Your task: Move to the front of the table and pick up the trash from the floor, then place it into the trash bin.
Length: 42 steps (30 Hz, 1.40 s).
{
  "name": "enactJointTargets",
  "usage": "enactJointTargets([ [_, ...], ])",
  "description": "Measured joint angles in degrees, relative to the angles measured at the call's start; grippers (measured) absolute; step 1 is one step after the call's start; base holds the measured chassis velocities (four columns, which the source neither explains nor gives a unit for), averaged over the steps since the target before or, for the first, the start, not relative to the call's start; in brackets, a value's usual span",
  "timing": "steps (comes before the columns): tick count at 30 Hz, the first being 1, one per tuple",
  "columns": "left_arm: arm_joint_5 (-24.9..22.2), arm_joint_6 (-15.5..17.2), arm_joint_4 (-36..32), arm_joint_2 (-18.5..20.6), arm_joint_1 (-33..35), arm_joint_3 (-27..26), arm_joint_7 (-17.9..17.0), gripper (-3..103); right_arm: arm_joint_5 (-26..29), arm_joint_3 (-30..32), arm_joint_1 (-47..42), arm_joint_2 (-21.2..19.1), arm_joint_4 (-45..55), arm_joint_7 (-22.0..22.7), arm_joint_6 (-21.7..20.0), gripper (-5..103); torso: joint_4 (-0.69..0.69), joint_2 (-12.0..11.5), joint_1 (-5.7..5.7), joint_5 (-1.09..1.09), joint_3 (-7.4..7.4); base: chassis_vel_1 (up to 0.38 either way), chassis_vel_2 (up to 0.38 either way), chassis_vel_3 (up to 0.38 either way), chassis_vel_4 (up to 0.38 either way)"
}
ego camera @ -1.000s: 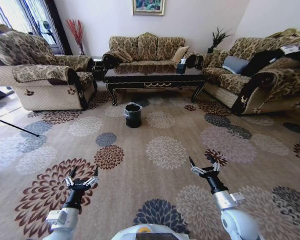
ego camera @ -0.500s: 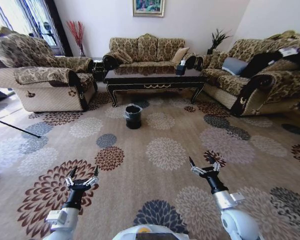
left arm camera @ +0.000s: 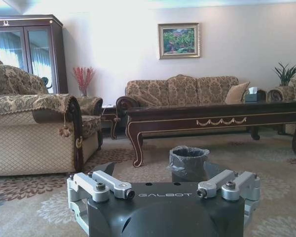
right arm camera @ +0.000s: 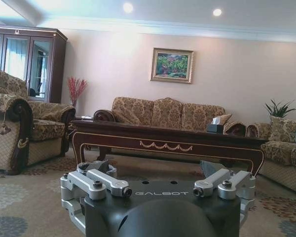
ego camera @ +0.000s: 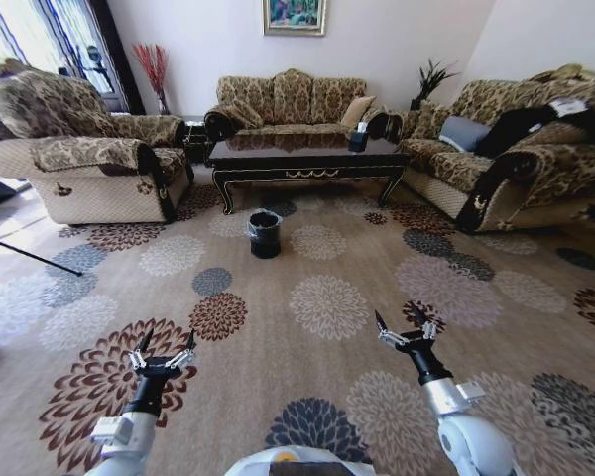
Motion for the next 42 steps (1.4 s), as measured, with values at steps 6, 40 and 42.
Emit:
enactJointTargets([
  [6,0.00,0.00,0.00,0.00,0.00,0.00,0.00,100,0.00,0.00,0.00,0.00,0.00,0.00,0.00,100,0.00,1.39,0.43,0.00,0.95,0.000,0.000,0.000,0.000],
  [40,0.00,0.00,0.00,0.00,0.00,0.00,0.00,100,0.00,0.00,0.00,0.00,0.00,0.00,0.00,100,0.00,9.03,2.94,0.00,6.10,0.000,0.000,0.000,0.000],
  [42,0.00,0.00,0.00,0.00,0.00,0.00,0.00,100,0.00,0.00,0.00,0.00,0.00,0.00,0.00,100,0.00,9.71,3.21,0.00,6.50,0.000,0.000,0.000,0.000],
])
